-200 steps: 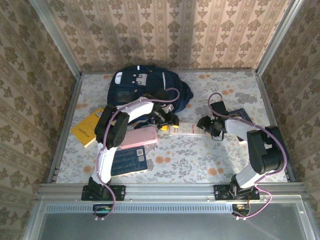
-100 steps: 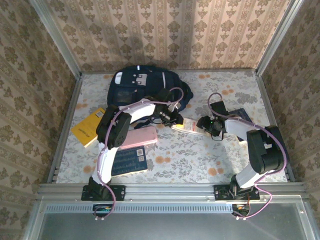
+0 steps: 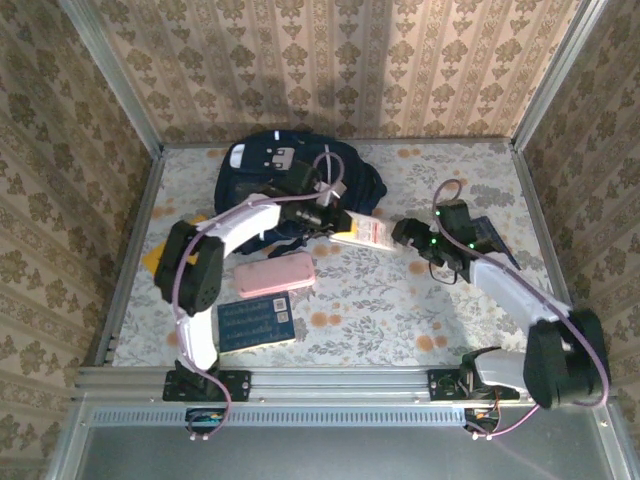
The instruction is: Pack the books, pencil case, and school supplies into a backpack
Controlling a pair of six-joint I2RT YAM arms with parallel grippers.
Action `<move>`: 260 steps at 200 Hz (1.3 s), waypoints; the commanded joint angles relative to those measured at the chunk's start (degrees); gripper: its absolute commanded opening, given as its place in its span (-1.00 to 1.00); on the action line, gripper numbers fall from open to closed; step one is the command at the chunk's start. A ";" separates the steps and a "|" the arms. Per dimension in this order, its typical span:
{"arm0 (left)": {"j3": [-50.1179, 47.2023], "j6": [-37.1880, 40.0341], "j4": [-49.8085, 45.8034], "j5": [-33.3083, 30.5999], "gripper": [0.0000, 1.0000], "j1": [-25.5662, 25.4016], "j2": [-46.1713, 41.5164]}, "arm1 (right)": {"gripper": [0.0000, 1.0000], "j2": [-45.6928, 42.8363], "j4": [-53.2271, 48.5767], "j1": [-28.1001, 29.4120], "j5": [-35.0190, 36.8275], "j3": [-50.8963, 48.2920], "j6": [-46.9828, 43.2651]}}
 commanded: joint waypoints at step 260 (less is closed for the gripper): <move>-0.31 10.59 -11.68 -20.85 0.03 5.00 -11.96 | -1.00 -24.61 9.68 -4.28 -3.22 -9.25 5.67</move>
